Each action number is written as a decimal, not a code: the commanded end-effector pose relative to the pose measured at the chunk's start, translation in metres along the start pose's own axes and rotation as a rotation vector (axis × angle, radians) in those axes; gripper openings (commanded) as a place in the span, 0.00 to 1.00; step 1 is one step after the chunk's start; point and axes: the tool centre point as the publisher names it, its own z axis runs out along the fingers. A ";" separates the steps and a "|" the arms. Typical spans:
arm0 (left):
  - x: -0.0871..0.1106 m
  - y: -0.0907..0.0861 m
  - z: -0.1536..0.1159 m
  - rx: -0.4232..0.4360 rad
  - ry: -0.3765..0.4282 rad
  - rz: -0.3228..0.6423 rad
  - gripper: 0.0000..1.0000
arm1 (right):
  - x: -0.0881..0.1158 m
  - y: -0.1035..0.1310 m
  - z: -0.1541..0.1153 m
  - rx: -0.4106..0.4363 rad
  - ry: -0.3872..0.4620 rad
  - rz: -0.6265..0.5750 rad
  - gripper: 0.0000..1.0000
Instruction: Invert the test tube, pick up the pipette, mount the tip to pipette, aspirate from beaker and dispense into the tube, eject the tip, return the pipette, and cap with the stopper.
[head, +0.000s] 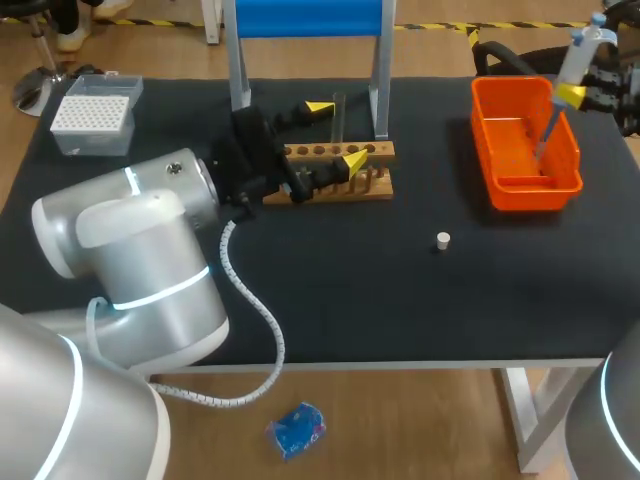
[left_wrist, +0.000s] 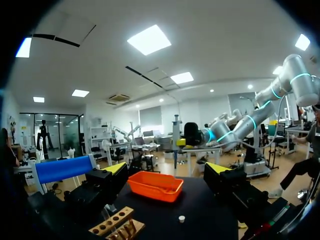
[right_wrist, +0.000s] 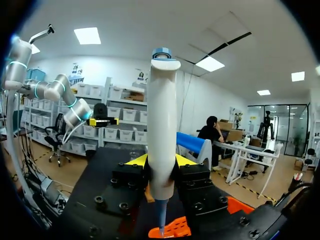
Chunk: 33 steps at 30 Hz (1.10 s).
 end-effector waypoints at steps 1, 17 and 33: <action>0.001 -0.001 0.002 -0.001 -0.006 -0.001 1.00 | -0.006 -0.006 -0.013 0.010 0.002 0.008 0.00; 0.001 -0.001 0.002 -0.001 -0.006 -0.001 1.00 | -0.047 -0.037 -0.019 -0.007 0.018 0.051 0.00; 0.001 -0.001 0.002 -0.001 -0.006 -0.001 1.00 | -0.052 -0.039 -0.015 -0.014 0.026 0.051 0.00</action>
